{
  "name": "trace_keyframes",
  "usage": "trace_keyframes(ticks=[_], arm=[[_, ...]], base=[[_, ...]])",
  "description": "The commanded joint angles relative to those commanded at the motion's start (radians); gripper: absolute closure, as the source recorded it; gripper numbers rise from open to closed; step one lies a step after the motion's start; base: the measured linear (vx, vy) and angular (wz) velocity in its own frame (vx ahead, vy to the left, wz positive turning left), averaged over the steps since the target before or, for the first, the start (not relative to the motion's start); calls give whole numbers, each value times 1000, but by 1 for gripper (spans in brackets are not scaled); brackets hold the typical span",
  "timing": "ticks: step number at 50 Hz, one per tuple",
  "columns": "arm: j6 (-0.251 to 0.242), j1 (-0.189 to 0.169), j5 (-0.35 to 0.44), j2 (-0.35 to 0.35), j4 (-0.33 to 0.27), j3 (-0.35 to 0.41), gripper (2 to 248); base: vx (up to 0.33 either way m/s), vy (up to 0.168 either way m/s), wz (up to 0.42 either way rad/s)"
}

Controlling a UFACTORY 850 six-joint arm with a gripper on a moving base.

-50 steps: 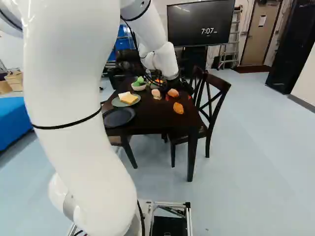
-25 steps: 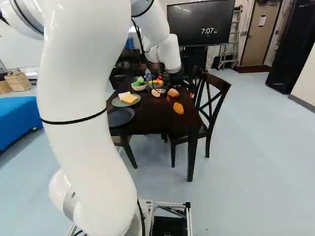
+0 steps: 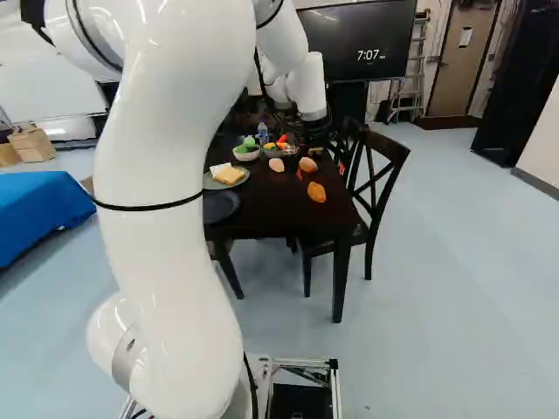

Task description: Move the croissant to the empty plate

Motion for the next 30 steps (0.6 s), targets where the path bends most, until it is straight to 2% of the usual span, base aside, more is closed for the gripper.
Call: trace_keyframes(ticks=[16,30], arm=[[0,1,-4,-107,0,-96,3],[0,4,-4,-154,0,-116,3]], base=[[0,0,0],[0,0,0]])
